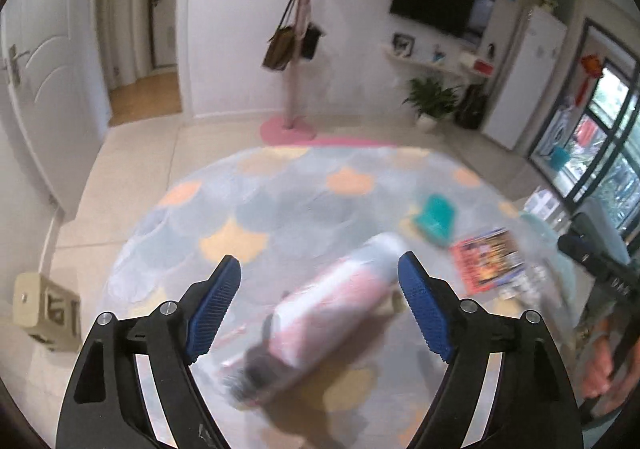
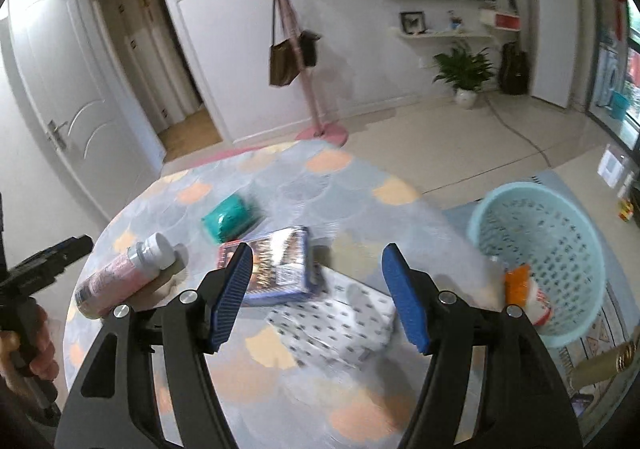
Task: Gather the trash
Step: 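Grasp the pink-and-white spray can with the left tool while the right tool grasps the card box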
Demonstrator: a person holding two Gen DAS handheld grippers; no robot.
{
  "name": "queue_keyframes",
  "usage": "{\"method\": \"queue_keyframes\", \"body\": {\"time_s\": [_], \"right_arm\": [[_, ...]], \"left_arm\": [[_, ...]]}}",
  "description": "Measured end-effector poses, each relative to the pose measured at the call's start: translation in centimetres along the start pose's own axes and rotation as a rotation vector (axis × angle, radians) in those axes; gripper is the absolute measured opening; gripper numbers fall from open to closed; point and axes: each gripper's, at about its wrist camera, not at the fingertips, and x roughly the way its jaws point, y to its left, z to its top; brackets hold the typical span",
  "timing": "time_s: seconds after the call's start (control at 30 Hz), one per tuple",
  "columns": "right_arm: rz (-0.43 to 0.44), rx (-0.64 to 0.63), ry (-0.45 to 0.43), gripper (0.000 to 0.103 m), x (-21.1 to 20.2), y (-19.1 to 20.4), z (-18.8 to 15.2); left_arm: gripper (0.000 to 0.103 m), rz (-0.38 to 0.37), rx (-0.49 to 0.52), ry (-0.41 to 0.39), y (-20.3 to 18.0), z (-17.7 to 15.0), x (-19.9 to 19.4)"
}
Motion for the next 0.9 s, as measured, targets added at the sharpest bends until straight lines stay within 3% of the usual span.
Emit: {"method": "queue_keyframes", "body": {"time_s": [0.23,0.5,0.57,0.9], "right_arm": [[-0.016,-0.039,0.065,0.063,4.9,1.3,1.1],[0.010,-0.065,0.134,0.047,7.7,1.5,0.9],[0.040,-0.062,0.158,0.043,7.8,1.4,0.6],[0.171,-0.145,0.233,0.042,4.5,4.7,-3.6]], "left_arm": [[0.079,-0.023,0.015,0.086,1.2,-1.4,2.6],[0.077,-0.100,0.069,0.126,0.3,-3.0,3.0],[0.077,-0.111,0.090,0.132,-0.2,-3.4,2.8],[0.075,-0.090,0.125,0.147,-1.8,-4.6,2.7]]}}
